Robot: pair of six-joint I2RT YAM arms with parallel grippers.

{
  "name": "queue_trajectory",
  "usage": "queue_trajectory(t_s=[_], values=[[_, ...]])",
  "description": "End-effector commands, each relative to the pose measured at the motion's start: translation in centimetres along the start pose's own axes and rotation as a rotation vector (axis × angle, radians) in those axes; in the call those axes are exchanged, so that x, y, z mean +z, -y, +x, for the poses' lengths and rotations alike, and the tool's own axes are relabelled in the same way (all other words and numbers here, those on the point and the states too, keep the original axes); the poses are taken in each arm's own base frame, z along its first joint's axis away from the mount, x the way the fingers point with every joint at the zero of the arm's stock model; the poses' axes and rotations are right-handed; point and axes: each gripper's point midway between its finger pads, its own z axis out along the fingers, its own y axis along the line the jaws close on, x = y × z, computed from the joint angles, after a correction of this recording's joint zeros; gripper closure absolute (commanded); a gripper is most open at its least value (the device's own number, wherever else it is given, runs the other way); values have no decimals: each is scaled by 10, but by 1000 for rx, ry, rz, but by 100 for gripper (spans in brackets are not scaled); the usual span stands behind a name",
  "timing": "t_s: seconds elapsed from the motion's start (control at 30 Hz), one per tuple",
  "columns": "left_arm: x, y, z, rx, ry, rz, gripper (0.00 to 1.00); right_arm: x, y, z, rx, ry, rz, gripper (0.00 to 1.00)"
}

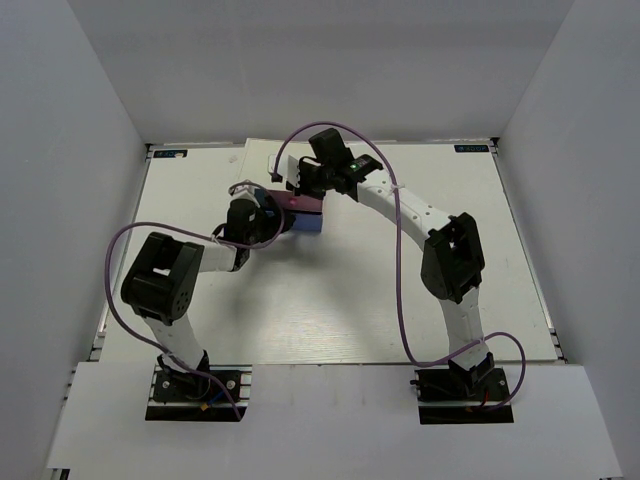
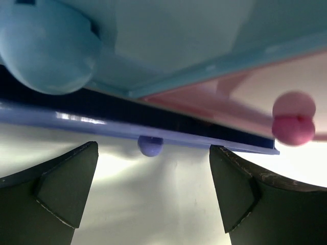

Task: Sort the stationery into containers
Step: Close the drawer in the storage box.

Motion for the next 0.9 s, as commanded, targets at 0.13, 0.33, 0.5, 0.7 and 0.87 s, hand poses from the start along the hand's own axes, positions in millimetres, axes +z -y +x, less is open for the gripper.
queue_trajectory(t_s=[0.13,0.33,0.5,0.7,0.87], values=[[20,19,-36,-4,79,10,0,-4,-45,16,91,-65,-169,95],[19,17,-27,-1,58,3,0,-4,-47,17,89,-70,-175,95],[-3,16,-12,3,44,26,0,-2,-46,21,94,-81,-172,95],[-71,4,4,39,49,29,0,0,-48,24,102,-83,-183,95],[-125,-11,24,48,38,20,0,0,-55,23,90,-65,-225,95]])
